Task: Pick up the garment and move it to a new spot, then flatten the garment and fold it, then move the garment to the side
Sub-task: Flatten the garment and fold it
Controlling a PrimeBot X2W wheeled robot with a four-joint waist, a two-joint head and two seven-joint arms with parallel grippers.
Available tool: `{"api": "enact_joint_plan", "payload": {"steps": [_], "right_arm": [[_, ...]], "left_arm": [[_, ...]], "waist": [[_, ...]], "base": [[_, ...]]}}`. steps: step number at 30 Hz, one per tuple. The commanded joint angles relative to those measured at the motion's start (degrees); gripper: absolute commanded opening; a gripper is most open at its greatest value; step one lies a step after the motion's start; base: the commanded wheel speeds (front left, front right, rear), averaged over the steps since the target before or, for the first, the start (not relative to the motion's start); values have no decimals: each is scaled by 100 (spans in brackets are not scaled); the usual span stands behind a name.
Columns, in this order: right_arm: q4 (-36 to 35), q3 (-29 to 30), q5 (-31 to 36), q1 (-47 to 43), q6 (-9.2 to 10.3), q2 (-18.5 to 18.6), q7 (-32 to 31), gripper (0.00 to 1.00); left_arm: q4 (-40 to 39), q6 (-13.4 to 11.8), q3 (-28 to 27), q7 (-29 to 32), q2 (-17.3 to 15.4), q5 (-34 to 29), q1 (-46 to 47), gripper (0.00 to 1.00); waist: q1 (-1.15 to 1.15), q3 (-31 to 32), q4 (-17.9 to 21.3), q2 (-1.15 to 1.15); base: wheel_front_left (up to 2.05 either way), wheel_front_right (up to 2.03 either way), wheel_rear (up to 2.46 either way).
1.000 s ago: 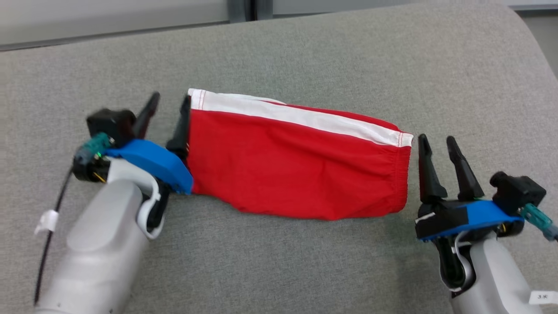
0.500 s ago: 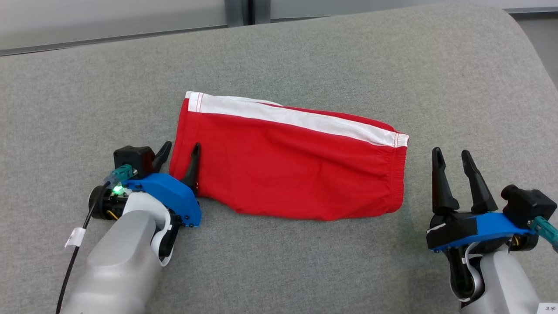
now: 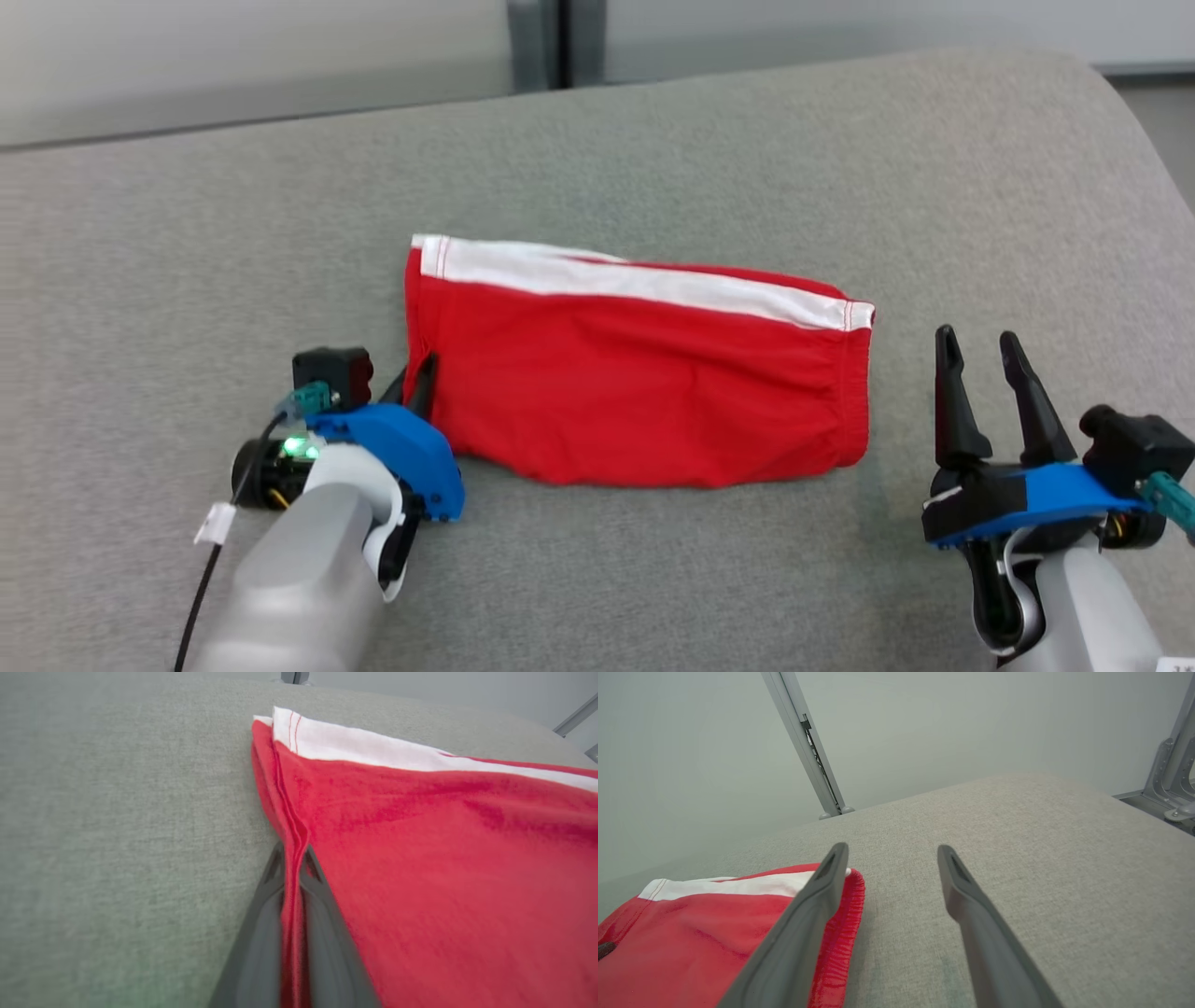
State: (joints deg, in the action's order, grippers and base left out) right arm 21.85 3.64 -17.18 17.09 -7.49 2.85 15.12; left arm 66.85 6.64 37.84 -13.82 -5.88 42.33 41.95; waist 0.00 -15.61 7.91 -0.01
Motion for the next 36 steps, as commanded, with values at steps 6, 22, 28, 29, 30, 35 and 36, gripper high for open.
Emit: {"api": "enact_joint_plan", "payload": {"steps": [6,22,28,29,30,35,36], "right_arm": [[76,97,151,-321,-1,15,3,100],[173,-41,523,-758,-1,16,3,100],[121,-167,717,-684,-1,15,3,100],[149,-173,724,-680,-1,15,3,100],[160,-196,752,-661,-1,17,3,100],[270,-283,884,-615,-1,15,3,100],[327,-263,880,-597,-1,20,3,100]], "left_arm": [[-179,-221,-152,-141,80,-27,-531,0],[-2341,-1044,-1588,-145,121,-1232,-2537,100],[-3314,-1333,-2128,-144,112,-2276,-3110,100],[-3463,-1369,-2172,-144,109,-2468,-3215,100],[-3599,-1389,-2232,-143,129,-2554,-3306,100],[-4019,-1362,-2507,-140,216,-2848,-3753,100],[-4043,-1324,-2540,-140,232,-2876,-3796,100]], "waist": [[0,472,-314,1],[0,1180,-890,1],[0,1399,-962,1],[0,1428,-970,1],[0,1445,-980,1],[0,1466,-1083,1],[0,1449,-1109,1]], "base": [[0,0,0],[0,0,0],[0,0,0],[0,0,0],[0,0,0],[0,0,0],[0,0,0]]}}
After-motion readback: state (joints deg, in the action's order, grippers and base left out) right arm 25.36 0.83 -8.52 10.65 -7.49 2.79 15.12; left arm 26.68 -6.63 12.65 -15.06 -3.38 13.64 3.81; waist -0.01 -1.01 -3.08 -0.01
